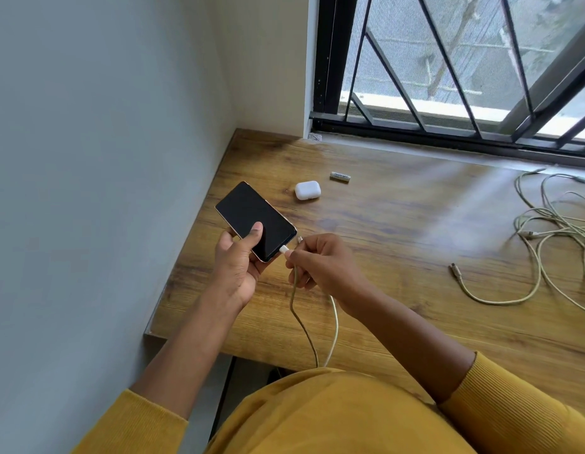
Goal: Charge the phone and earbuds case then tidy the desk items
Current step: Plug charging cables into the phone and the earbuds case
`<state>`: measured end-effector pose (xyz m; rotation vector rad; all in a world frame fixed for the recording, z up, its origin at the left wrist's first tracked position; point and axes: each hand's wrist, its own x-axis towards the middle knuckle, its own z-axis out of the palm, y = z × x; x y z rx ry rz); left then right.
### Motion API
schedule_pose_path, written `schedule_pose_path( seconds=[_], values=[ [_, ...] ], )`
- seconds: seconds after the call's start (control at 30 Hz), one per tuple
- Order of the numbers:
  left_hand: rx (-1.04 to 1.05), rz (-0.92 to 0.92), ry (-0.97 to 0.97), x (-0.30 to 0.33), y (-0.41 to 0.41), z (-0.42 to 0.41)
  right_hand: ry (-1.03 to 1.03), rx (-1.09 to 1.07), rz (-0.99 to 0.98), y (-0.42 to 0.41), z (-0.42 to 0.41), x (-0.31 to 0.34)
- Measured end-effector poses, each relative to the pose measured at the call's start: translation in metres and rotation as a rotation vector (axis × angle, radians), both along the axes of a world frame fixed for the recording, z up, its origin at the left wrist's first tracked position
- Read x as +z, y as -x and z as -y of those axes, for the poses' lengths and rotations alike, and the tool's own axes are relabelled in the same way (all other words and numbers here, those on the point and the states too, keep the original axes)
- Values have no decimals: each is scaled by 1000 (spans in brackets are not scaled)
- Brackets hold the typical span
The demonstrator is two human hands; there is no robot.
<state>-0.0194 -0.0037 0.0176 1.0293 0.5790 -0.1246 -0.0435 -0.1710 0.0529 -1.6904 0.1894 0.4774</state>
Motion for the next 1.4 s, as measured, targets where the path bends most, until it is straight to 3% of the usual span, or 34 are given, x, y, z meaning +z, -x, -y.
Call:
schedule_pose_path(
  seconds=[0.13, 0.43, 0.57, 0.77, 0.97, 1.13, 1.4],
  values=[
    [-11, -4, -46, -4, -12, -3, 91, 31, 29, -6, 1, -6],
    [-83, -112, -379, -46, -50, -24, 286, -27, 28, -13, 26, -45],
    [-103, -136, -487, -57, -58, -27, 542, 3, 82, -21, 28, -52],
    [-148, -151, -593, -64, -64, -23, 729, 88, 117, -33, 27, -63],
    [-253, -205, -961, -62, -67, -31, 861, 196, 153, -44, 21, -70],
    [-344, -140, -1304, -48, -63, -31, 890, 226, 144, -48, 14, -73],
    [-333, -33, -1466, -51, -61, -37, 998, 220, 232, -48, 11, -73]
  ],
)
